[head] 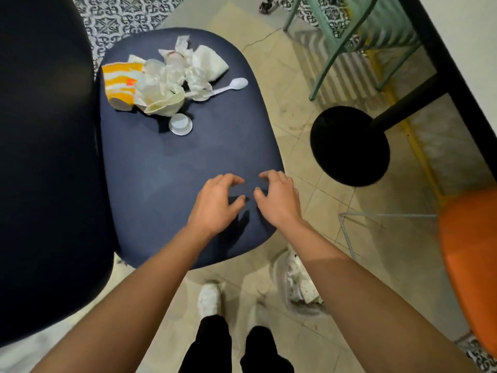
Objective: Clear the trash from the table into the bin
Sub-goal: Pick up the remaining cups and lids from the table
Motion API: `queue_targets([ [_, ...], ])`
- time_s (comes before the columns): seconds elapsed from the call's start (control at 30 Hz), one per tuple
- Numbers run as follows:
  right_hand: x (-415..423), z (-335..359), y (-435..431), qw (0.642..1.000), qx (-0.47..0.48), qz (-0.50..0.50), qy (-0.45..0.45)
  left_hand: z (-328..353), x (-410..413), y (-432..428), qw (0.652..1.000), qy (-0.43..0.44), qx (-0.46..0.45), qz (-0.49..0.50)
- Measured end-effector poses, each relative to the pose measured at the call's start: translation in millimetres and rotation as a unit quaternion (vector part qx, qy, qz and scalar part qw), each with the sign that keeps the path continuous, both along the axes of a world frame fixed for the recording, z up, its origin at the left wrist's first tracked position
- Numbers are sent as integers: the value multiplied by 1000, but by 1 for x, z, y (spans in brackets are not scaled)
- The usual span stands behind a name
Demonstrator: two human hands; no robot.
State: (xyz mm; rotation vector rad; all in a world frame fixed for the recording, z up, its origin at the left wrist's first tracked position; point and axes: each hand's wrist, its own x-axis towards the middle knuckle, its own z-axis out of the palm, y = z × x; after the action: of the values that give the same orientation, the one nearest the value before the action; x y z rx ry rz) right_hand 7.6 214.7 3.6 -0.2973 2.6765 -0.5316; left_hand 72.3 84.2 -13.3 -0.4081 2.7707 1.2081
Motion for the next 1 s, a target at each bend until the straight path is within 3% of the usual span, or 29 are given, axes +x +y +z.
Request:
queue_targets([
  [0.57, -116, -11, -77, 995, 12, 98, -22, -6, -91, -81, 982, -68, -19, 176],
  [1.0, -199, -42, -136, 979, 57, 193, -11, -40, -141, -127, 968, -160, -98, 165],
])
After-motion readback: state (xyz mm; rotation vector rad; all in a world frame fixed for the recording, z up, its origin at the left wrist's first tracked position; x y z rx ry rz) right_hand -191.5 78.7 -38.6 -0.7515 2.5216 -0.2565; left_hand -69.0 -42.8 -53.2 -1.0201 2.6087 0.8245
